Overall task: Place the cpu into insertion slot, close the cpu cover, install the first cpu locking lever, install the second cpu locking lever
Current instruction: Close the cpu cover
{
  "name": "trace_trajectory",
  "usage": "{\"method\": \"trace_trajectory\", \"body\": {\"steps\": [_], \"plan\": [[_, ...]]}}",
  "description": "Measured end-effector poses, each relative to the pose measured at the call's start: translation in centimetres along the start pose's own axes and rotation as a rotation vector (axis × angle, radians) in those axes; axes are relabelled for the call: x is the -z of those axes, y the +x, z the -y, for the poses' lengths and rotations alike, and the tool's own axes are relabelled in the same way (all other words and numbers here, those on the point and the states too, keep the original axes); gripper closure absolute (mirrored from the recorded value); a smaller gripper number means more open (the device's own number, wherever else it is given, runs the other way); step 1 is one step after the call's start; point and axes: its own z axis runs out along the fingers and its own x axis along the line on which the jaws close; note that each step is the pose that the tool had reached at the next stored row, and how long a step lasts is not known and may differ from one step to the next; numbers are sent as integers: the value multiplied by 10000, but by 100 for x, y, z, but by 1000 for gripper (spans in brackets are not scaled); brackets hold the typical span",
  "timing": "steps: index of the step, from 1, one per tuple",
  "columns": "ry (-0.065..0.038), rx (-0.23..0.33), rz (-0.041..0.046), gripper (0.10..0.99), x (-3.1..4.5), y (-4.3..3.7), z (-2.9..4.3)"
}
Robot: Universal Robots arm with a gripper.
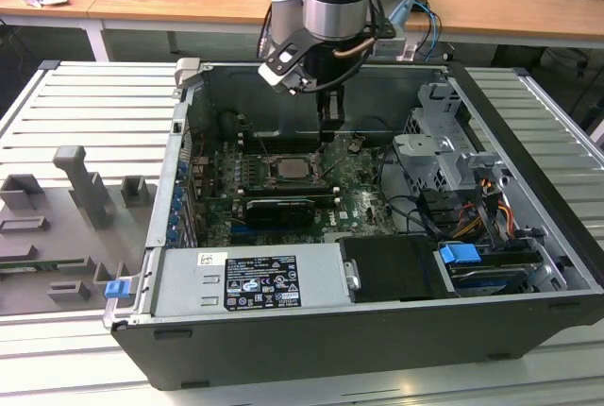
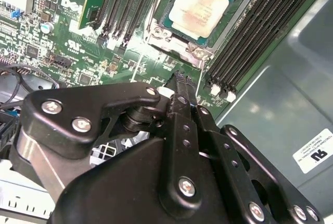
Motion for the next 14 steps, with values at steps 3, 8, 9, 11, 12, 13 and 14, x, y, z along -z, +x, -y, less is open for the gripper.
{"method": "trace_trajectory", "body": {"steps": [3, 8, 9, 11, 12, 13, 14], "plan": [[0, -1, 0, 980, -1, 1, -12], [0, 0, 0, 980, -2, 2, -32], [0, 0, 0, 980, -3, 2, -35], [0, 0, 0, 980, -3, 2, -44], [0, 0, -1, 980, -4, 2, -47], [0, 0, 0, 980, -4, 3, -52], [0, 0, 0, 980, -4, 3, -57]]}}
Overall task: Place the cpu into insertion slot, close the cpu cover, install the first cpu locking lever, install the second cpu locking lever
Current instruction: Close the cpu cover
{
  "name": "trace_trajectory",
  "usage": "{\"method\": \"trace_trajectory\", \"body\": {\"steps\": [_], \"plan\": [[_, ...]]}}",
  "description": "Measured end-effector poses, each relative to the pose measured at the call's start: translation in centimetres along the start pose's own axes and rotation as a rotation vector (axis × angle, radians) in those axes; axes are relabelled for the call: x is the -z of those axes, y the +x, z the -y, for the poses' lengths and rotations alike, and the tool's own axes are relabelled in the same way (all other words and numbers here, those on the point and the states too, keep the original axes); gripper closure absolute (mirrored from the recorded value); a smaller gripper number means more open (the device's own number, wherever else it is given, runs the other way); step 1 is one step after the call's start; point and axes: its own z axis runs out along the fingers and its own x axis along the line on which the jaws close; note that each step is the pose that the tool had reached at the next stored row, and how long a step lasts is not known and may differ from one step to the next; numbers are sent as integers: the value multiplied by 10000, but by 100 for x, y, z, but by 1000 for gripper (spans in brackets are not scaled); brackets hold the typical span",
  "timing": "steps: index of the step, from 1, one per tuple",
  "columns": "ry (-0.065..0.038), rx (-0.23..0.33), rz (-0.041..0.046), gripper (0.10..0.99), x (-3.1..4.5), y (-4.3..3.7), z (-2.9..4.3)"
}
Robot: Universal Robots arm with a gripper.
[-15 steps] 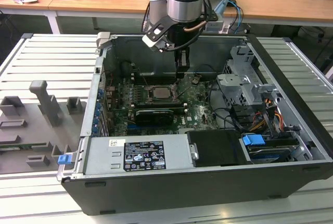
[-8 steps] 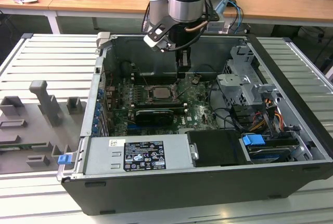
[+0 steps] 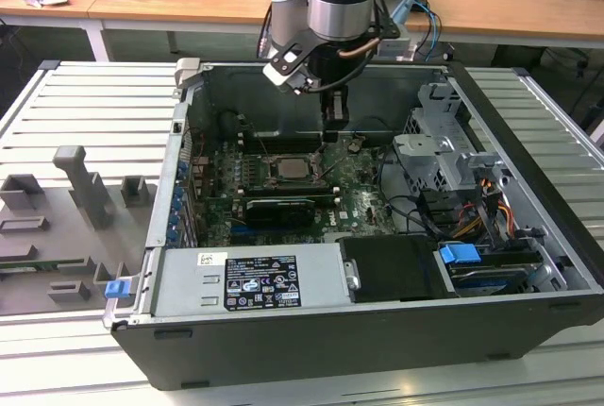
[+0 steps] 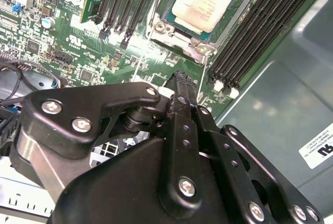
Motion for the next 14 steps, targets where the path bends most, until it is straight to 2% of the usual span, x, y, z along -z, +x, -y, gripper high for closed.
{"method": "trace_trajectory", "body": {"steps": [14], "plan": [[-1, 0, -1, 980, -5, 3, -65]]}}
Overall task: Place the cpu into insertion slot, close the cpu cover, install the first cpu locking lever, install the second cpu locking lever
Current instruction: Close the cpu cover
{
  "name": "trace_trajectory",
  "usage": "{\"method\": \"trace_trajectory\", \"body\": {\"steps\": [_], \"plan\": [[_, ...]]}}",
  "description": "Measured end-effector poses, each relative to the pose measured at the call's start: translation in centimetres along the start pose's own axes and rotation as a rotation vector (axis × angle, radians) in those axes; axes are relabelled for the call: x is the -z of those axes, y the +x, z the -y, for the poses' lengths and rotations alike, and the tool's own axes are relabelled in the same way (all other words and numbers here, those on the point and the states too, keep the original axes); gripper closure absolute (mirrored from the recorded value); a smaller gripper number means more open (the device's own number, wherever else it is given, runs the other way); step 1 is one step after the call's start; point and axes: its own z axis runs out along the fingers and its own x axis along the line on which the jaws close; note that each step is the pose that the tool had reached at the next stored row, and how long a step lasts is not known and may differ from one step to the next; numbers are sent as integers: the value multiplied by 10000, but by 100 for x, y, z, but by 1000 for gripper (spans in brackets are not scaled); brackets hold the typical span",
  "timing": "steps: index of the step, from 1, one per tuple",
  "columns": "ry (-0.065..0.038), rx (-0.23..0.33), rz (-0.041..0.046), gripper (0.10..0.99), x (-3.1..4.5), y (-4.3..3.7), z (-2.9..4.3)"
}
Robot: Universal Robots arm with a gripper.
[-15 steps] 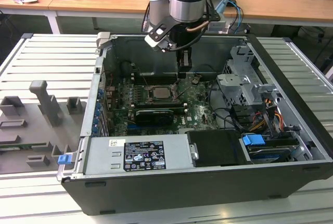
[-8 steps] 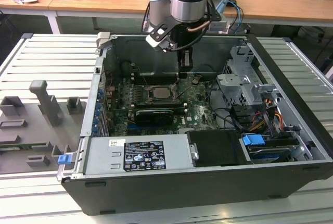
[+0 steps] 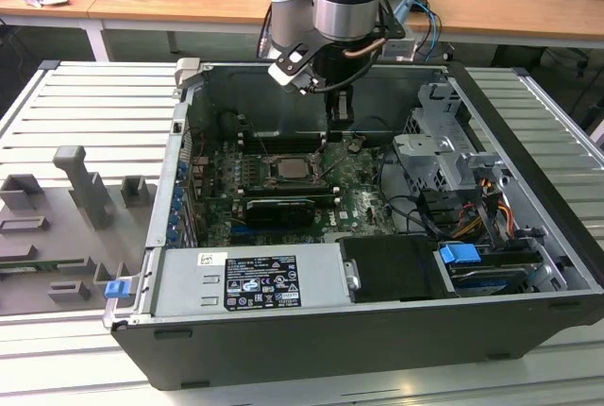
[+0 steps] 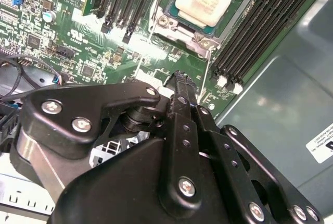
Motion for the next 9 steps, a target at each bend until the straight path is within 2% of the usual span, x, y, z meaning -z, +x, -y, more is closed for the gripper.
{"method": "trace_trajectory", "body": {"steps": [4, 9], "plan": [[0, 1, 0, 980, -2, 1, -22], [0, -1, 0, 980, -8, 5, -102]]}}
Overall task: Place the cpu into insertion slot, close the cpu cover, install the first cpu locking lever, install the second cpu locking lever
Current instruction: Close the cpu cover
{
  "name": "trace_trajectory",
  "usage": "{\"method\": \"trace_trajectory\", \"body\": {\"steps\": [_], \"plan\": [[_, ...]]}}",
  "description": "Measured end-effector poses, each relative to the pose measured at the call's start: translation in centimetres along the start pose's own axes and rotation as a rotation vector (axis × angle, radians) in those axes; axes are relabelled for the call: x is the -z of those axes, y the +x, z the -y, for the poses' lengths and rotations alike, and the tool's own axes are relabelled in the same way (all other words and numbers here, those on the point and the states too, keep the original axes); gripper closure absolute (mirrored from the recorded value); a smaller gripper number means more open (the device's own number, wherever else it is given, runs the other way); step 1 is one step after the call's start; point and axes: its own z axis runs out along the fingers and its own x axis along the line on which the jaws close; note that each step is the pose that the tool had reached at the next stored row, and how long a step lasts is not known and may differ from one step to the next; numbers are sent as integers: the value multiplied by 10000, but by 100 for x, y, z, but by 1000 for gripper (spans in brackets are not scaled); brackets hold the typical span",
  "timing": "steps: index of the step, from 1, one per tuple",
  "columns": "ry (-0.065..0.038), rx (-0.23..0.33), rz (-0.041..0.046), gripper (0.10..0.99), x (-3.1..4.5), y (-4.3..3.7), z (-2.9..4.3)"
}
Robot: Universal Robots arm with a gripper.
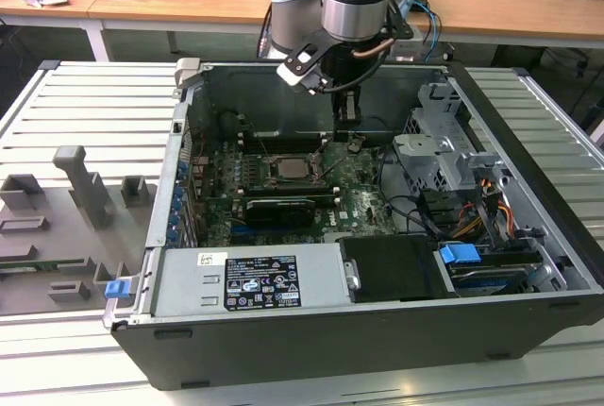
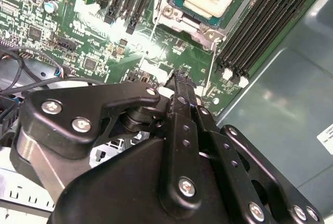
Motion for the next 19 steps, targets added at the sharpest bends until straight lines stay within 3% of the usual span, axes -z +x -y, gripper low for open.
{"method": "trace_trajectory", "body": {"steps": [15, 19], "plan": [[1, 0, 0, 980, -29, 8, -171], [1, 1, 1, 980, -82, 9, -201]]}}
